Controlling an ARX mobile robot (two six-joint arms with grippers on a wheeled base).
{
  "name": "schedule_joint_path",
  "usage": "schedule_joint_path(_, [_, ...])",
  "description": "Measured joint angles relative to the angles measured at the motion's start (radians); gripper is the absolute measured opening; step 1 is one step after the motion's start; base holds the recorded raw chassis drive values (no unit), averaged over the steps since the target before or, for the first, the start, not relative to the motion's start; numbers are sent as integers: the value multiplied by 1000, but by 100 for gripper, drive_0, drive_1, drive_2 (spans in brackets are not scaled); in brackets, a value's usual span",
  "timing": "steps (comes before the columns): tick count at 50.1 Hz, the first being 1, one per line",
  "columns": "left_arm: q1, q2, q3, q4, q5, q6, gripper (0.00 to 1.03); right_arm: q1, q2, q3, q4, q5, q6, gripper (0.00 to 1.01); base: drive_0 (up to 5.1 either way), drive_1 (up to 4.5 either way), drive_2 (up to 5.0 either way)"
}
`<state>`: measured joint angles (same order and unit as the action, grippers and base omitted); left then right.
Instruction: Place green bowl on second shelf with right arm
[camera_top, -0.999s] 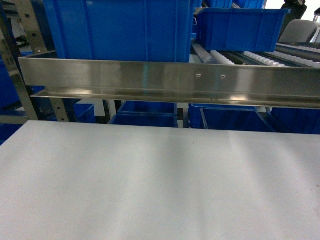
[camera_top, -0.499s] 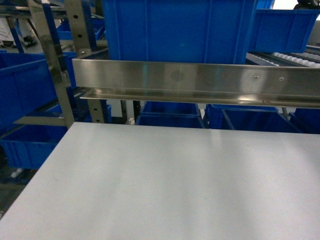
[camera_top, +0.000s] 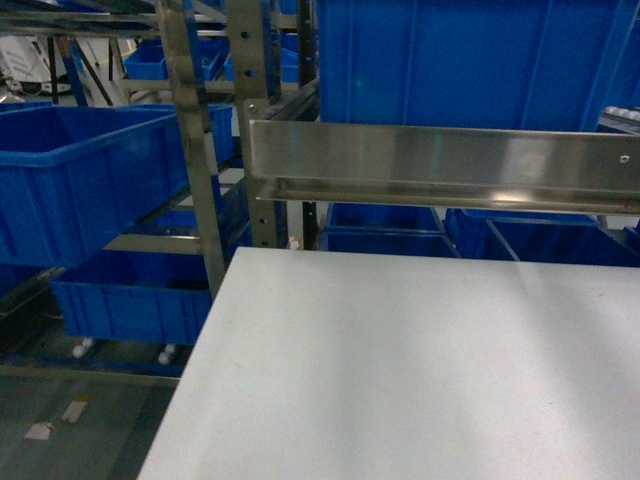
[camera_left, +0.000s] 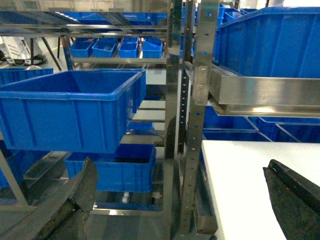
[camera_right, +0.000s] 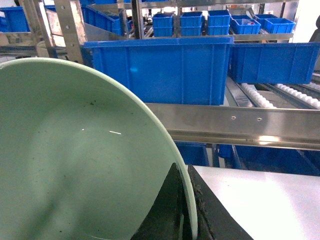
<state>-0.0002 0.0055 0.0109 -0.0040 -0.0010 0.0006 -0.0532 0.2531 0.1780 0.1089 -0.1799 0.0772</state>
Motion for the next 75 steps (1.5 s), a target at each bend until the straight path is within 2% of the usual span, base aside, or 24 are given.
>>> schedule_joint_path(75, [0, 0, 0, -1, 0, 0, 98, 0, 0, 0, -1, 0, 0, 2, -501, 245, 245])
